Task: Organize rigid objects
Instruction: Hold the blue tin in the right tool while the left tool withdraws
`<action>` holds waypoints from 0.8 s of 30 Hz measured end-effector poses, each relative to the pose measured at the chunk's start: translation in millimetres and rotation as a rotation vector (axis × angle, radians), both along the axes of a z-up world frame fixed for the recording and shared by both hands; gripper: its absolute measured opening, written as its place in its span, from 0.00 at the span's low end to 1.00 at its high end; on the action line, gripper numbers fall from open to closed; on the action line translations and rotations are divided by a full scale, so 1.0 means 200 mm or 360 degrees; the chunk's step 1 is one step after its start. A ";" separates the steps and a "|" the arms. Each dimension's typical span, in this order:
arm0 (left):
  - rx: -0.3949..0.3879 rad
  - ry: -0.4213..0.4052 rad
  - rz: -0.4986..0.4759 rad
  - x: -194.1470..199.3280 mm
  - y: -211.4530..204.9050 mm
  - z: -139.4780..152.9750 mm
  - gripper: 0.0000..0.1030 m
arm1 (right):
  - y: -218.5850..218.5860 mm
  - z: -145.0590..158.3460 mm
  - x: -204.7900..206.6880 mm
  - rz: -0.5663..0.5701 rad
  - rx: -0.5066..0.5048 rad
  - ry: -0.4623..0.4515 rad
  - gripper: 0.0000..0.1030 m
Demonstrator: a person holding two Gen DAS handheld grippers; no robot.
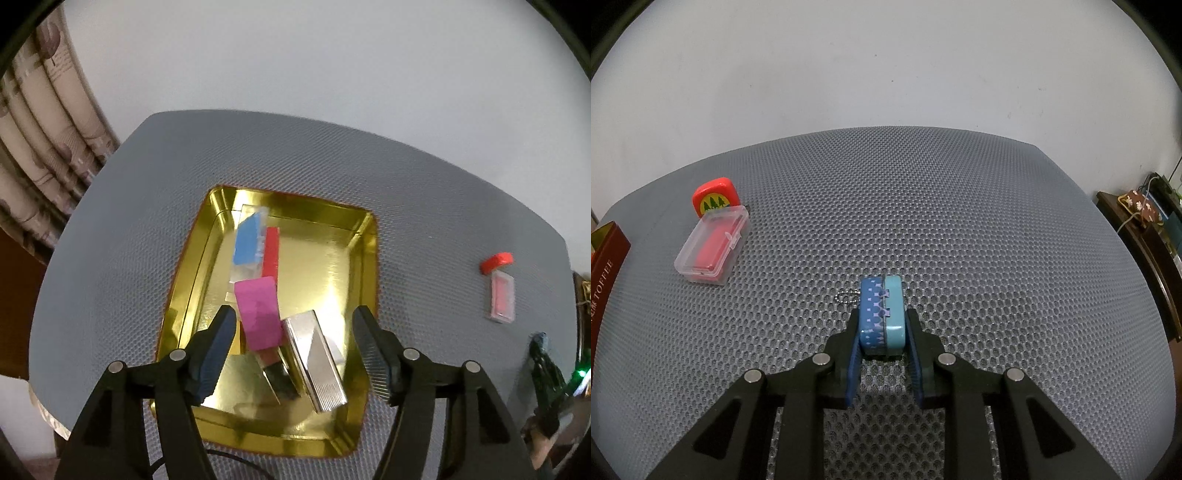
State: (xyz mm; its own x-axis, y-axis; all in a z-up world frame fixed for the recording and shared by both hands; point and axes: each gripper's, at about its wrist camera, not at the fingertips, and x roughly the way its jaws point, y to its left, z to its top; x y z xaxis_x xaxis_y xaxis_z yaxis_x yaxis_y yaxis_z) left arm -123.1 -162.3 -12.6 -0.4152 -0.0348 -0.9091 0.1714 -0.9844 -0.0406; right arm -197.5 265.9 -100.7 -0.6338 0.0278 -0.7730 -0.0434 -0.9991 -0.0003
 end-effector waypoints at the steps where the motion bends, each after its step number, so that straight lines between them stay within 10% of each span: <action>1: 0.0009 0.0010 -0.0010 0.01 0.00 0.02 0.61 | 0.00 0.00 0.00 0.0000 -0.0001 0.0000 0.21; 14: -0.0259 0.0205 0.0004 0.27 -0.25 0.36 0.70 | -0.05 0.02 0.01 0.0005 0.0015 -0.0001 0.22; 24: -0.0618 0.0215 0.0145 0.34 -0.37 0.28 0.74 | -0.03 0.01 -0.03 0.0009 0.0029 -0.0004 0.22</action>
